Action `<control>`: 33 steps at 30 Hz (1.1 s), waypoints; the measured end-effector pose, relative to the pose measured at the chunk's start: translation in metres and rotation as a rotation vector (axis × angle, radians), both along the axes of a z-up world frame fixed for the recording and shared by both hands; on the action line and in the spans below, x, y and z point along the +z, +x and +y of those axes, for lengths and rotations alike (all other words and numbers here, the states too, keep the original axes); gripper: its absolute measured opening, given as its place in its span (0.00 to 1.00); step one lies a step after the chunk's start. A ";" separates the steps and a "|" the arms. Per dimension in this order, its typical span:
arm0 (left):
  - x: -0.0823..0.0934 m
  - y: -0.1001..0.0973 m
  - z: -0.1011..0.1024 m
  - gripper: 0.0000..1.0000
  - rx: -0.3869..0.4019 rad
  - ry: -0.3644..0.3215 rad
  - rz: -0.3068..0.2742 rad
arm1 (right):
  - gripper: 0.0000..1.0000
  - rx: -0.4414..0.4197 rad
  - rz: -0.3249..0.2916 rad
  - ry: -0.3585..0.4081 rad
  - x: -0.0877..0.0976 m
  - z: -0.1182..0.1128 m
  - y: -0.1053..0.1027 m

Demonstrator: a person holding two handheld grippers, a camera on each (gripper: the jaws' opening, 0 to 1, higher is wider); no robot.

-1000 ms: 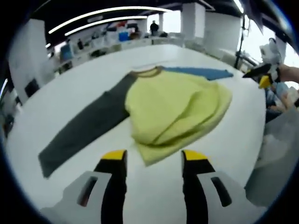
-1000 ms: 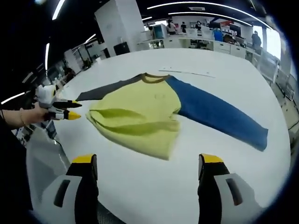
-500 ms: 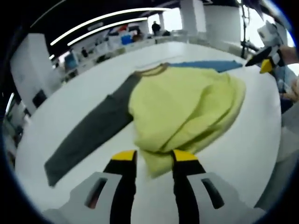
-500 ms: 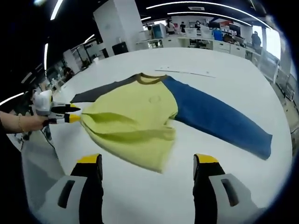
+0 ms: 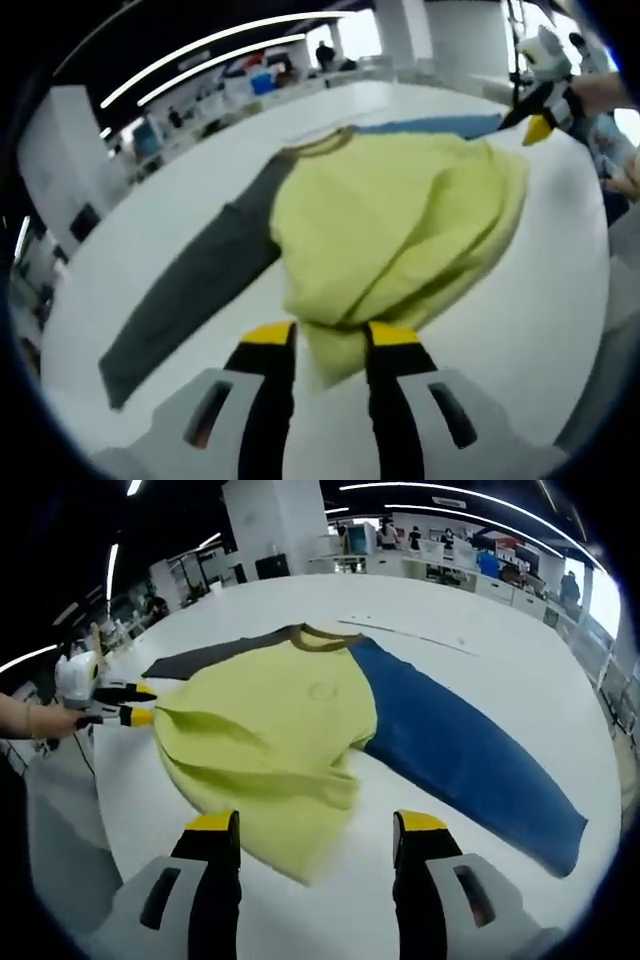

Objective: Fold the garment on the visible template until the final outline fits inside the template.

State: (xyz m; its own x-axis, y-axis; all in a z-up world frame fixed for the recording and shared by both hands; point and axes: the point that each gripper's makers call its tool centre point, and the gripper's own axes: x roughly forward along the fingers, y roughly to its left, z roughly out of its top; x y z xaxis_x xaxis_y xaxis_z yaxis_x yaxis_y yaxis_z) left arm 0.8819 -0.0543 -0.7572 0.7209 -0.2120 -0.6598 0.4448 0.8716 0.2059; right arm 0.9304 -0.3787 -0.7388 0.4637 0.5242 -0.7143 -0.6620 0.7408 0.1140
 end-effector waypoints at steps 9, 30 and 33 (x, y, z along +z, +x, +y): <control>0.004 0.014 0.002 0.16 0.016 0.004 -0.017 | 0.41 0.031 -0.013 -0.026 -0.012 0.003 0.022; 0.021 0.044 0.018 0.12 0.012 0.017 -0.043 | 0.31 0.058 -0.009 -0.023 -0.013 0.002 0.028; 0.028 0.045 0.022 0.12 0.019 0.009 -0.051 | 0.31 0.058 -0.013 -0.021 -0.011 0.002 0.028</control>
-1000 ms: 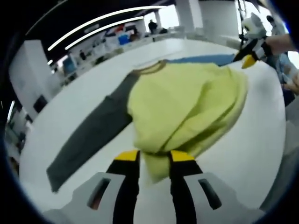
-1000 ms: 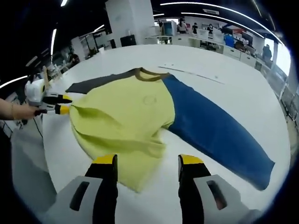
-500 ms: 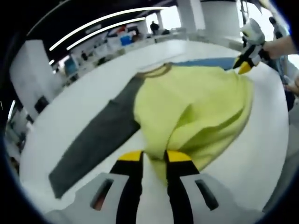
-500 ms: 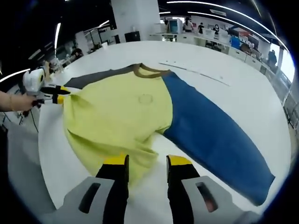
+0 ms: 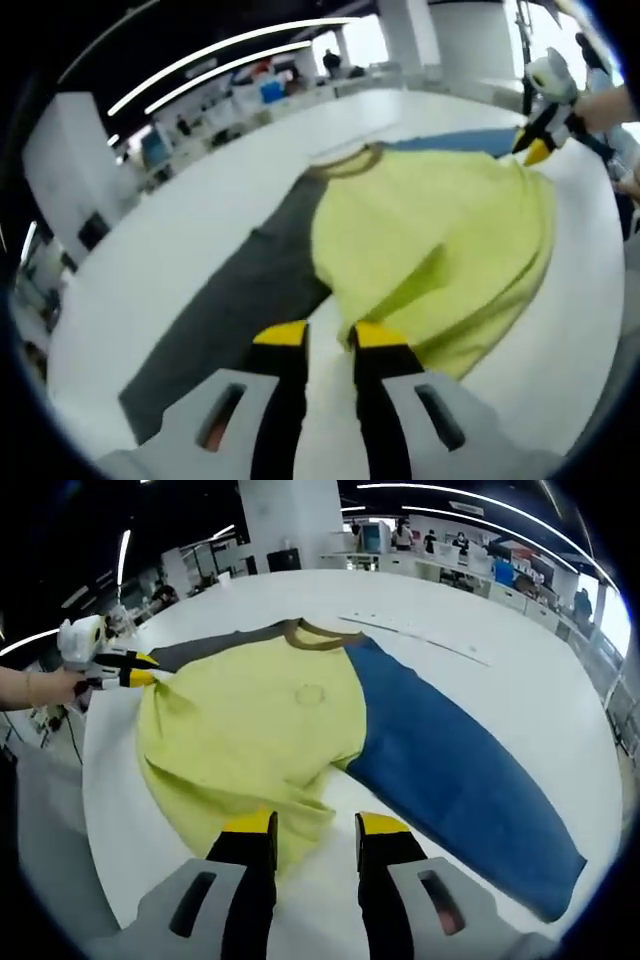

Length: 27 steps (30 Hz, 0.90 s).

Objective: Fold the garment on the visible template until the final outline fits inside the template.

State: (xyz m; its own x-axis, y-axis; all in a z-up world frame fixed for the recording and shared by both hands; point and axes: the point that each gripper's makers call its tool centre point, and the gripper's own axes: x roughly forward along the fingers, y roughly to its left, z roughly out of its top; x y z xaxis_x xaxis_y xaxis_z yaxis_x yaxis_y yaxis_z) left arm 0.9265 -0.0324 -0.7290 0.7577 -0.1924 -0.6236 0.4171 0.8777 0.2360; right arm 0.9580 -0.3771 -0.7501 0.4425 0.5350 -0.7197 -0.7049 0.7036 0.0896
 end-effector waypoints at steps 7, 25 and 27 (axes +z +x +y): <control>0.018 -0.012 0.019 0.08 0.033 -0.002 -0.024 | 0.31 -0.002 -0.008 0.002 0.003 -0.002 -0.001; -0.011 -0.006 -0.014 0.20 -0.145 -0.039 0.043 | 0.31 0.026 0.004 -0.020 -0.002 -0.004 -0.003; -0.010 -0.001 -0.015 0.19 -0.150 -0.044 0.039 | 0.31 0.025 0.004 -0.020 -0.002 -0.005 -0.003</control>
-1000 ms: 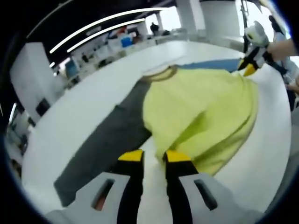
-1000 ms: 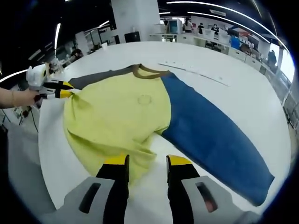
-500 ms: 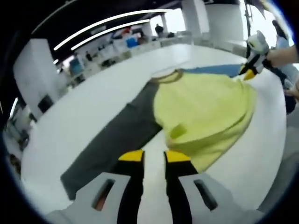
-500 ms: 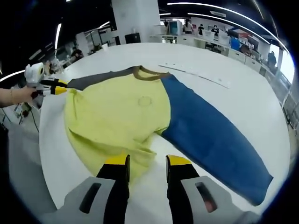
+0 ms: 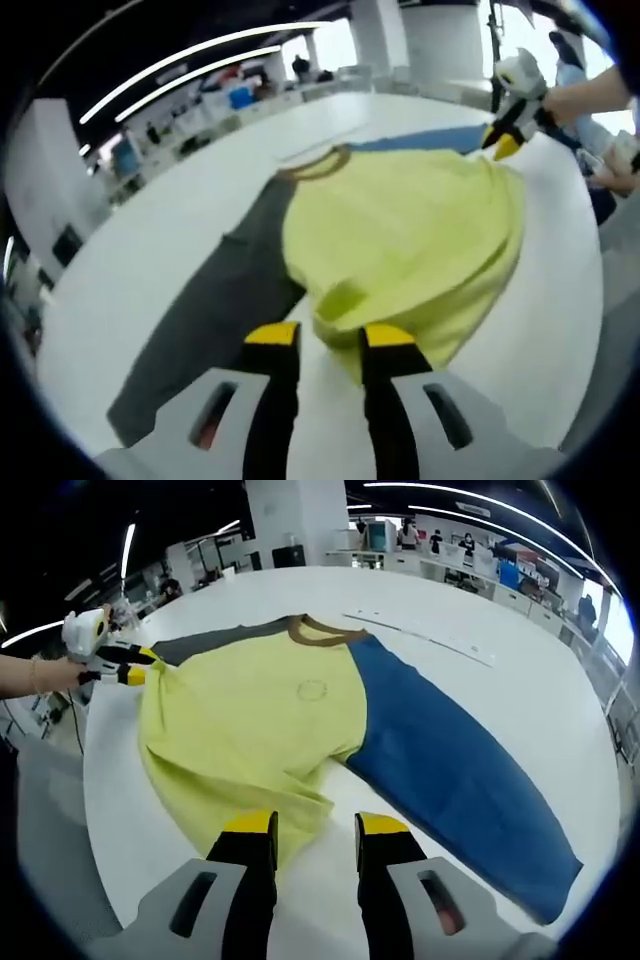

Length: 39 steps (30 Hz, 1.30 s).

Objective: Fold the garment on the visible template until the final outline fits inside the template.

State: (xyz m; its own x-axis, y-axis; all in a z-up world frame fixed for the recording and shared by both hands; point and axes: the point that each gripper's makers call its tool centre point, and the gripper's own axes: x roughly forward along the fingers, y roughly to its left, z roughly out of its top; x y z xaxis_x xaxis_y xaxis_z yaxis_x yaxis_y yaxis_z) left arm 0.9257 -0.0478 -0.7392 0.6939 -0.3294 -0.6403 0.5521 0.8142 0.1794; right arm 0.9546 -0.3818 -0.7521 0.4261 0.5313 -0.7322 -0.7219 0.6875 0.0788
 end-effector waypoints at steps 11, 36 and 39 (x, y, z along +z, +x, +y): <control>-0.004 0.004 -0.004 0.00 0.004 -0.033 0.020 | 0.32 0.006 0.003 0.013 0.000 0.000 0.003; -0.006 0.005 0.001 0.00 0.023 -0.042 0.030 | 0.14 0.115 0.076 0.027 -0.017 0.015 0.001; -0.005 0.006 0.001 0.00 0.023 -0.043 0.031 | 0.05 0.116 0.052 0.028 -0.013 0.015 0.004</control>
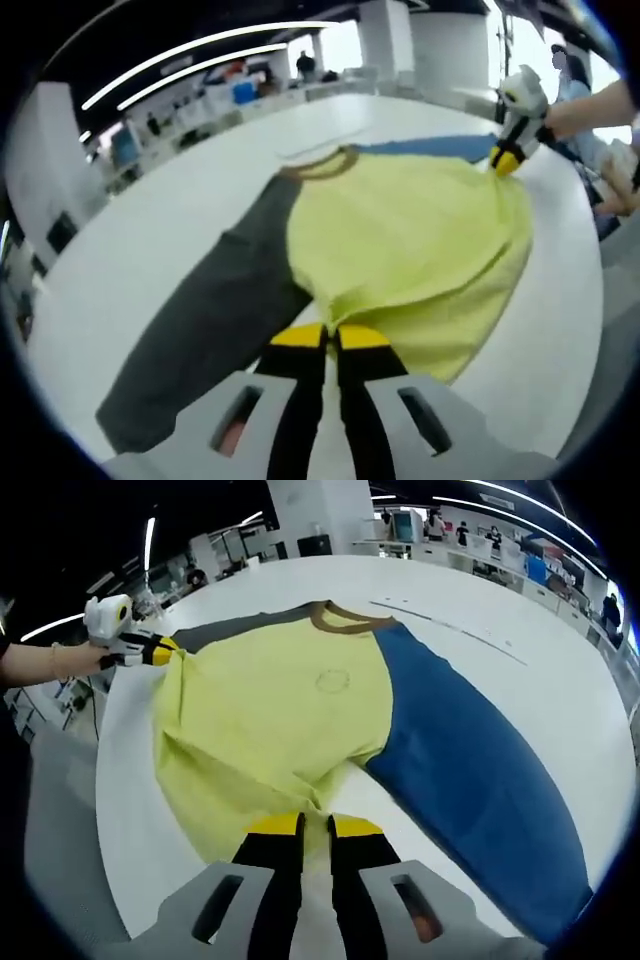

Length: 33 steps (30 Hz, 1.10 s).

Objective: Fold the garment on the visible template until the final outline fits inside the template.

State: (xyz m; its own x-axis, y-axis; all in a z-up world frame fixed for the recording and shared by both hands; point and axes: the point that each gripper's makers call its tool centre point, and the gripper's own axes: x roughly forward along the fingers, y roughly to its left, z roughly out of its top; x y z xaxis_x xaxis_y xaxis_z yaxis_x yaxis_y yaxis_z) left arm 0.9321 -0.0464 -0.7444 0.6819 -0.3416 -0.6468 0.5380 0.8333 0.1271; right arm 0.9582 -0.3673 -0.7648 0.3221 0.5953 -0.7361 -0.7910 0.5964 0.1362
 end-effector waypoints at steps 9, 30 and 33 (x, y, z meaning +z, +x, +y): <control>0.024 0.002 -0.002 0.00 0.000 -0.033 -0.023 | 0.03 0.010 -0.083 0.013 0.034 -0.002 -0.002; 0.107 -0.083 0.008 0.00 -0.033 -0.201 -0.033 | 0.02 0.064 -0.230 0.044 0.135 -0.018 -0.092; 0.099 -0.105 0.008 0.00 -0.042 -0.206 0.007 | 0.02 0.081 -0.214 0.038 0.131 -0.017 -0.113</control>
